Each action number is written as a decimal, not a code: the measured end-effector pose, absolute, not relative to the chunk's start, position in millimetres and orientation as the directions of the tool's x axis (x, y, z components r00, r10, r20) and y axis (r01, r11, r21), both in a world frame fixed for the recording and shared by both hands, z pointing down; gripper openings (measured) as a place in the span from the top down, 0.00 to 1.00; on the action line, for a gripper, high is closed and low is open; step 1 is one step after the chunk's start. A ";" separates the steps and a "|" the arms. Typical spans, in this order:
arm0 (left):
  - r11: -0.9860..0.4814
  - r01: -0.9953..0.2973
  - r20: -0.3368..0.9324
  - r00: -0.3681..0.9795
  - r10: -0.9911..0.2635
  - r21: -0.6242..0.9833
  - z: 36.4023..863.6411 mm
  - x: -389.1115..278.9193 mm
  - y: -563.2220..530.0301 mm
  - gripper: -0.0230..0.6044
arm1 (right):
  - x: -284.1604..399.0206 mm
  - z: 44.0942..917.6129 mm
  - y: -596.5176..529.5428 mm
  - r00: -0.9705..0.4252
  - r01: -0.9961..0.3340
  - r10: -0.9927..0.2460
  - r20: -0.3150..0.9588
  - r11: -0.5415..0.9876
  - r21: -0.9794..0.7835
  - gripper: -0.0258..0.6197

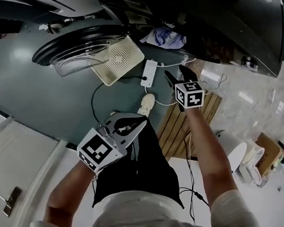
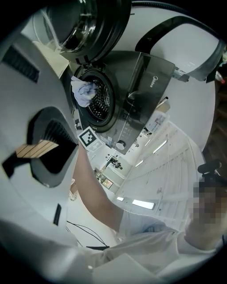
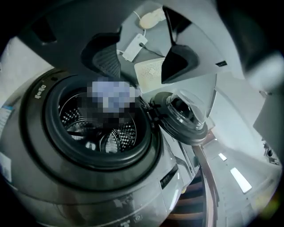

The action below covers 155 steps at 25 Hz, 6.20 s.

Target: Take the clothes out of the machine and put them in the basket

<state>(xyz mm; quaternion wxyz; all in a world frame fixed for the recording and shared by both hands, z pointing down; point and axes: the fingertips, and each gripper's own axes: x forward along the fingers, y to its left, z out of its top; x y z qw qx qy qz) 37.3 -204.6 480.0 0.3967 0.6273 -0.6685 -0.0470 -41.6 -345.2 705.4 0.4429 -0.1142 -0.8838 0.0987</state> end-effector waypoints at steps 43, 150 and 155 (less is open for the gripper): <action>0.148 -0.837 0.461 0.135 -0.877 0.526 635.9 -14.5 -216.4 0.97 | -212.9 920.3 -425.4 -0.624 0.004 0.120 0.772 0.989 -0.150 0.17; 0.394 -0.739 0.430 -0.157 -0.889 0.547 605.6 60.2 -7.7 0.97 | -107.3 858.0 -120.8 -0.580 0.410 0.341 0.740 0.907 -0.097 0.69; 0.378 -0.749 0.434 -0.135 -0.891 0.544 617.7 52.1 -21.2 0.97 | -122.2 888.0 -111.8 -0.550 0.438 0.364 0.752 0.892 -0.111 0.69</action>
